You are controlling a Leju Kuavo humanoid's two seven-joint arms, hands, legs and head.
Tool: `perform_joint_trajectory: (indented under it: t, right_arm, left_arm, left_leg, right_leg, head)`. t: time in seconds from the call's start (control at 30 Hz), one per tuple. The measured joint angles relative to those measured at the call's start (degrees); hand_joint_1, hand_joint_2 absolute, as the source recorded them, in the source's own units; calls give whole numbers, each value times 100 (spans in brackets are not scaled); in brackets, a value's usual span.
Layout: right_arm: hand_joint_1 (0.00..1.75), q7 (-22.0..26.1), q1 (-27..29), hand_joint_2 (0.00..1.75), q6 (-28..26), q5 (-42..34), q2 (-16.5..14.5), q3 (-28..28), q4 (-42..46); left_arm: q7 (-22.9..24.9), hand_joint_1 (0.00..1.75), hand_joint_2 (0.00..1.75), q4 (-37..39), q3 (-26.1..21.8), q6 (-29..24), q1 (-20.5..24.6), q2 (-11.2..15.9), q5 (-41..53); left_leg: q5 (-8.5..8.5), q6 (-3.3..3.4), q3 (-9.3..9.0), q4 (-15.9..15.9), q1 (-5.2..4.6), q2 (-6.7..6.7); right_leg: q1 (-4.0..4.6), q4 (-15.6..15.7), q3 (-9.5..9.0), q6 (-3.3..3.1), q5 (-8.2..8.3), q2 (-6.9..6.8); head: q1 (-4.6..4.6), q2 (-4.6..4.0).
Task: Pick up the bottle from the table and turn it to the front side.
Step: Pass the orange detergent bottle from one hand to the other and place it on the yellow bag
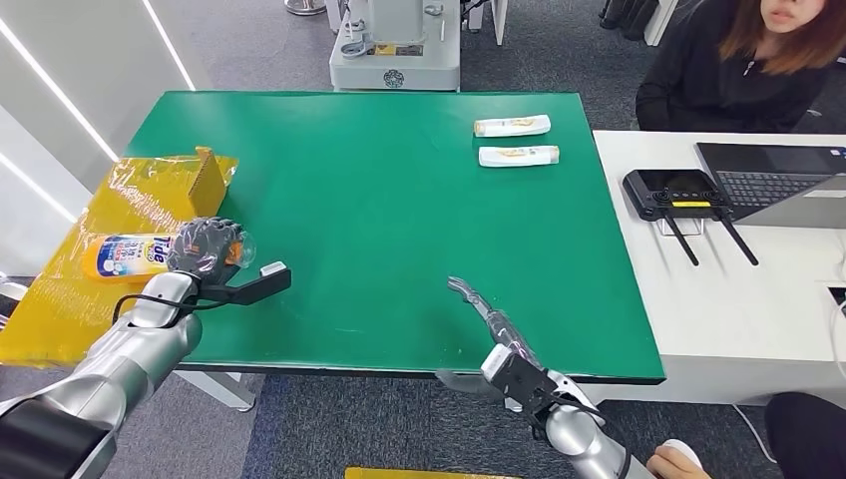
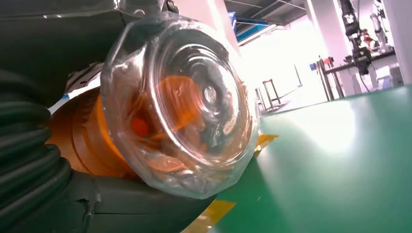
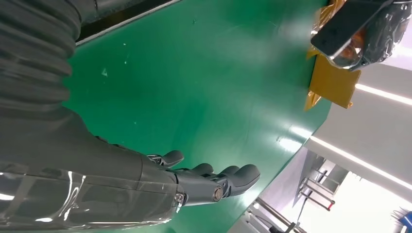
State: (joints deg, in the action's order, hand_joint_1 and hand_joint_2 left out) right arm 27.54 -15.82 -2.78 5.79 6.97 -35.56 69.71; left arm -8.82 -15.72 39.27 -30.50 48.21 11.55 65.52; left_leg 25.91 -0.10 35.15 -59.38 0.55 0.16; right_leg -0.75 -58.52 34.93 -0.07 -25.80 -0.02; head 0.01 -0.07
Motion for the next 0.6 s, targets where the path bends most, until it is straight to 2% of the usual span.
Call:
perform_joint_trajectory:
  t: [0.6]
  right_arm:
    - [0, 64, 117, 175, 33, -68, 4, -10, -43]
  left_arm:
    - [-150, 175, 175, 0, -323, 301, 123, -206, 28]
  left_leg:
    - [0, 0, 1, 0, 0, 1]
  right_leg:
    - [1, -1, 1, -5, 3, 2]
  head:
    - [0, 0]
